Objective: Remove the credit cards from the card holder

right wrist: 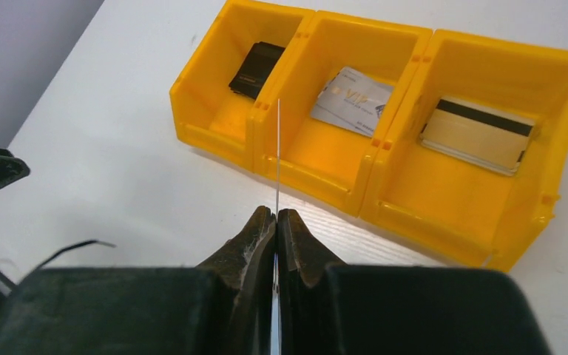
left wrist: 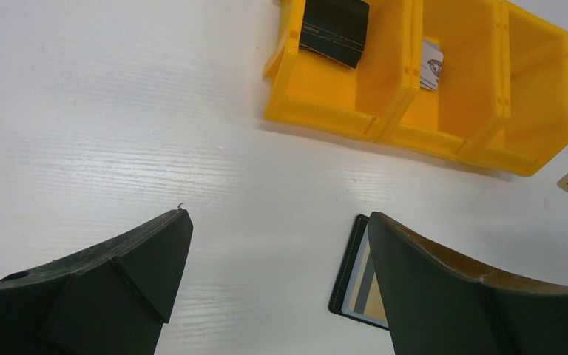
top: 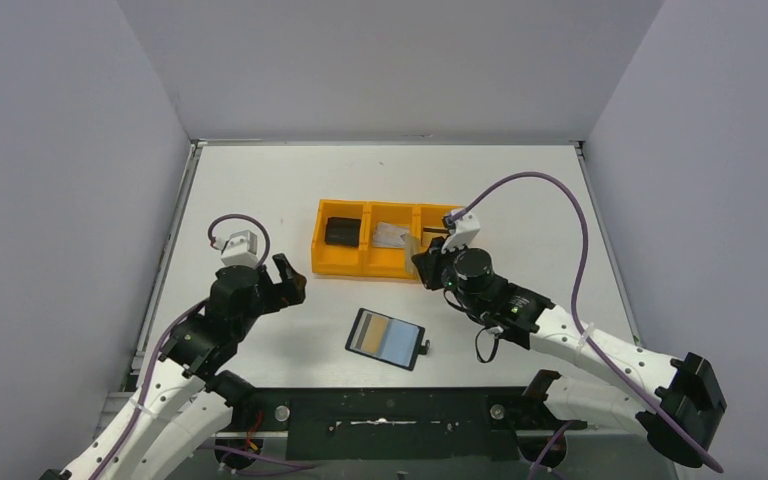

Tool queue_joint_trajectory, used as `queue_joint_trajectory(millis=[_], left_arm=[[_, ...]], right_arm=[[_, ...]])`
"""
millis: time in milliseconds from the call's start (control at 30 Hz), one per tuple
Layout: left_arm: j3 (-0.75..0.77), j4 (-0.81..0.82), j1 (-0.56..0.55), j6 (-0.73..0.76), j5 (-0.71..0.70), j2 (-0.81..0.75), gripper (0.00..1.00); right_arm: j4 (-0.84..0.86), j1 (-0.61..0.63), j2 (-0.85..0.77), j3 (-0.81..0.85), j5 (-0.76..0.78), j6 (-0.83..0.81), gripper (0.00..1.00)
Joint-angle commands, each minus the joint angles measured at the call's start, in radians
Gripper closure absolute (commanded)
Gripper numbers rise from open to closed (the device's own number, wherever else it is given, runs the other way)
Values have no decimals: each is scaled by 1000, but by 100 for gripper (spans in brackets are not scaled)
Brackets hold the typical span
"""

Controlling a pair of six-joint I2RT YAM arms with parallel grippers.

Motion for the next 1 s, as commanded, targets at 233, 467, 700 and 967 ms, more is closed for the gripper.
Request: queue_joint_trajectory(millis=[233, 467, 700, 967], left_arm=[[50, 12, 1, -15, -25, -19, 9], [45, 8, 6, -23, -59, -7, 9], [47, 7, 8, -20, -61, 21, 9], [47, 6, 9, -20, -63, 26, 9]], right_arm=[[-149, -20, 108, 207, 259, -425, 100], [-219, -113, 262, 292, 240, -638, 100], [-203, -186, 347, 299, 97, -877, 100], [-112, -245, 400, 260, -9, -1110, 100]])
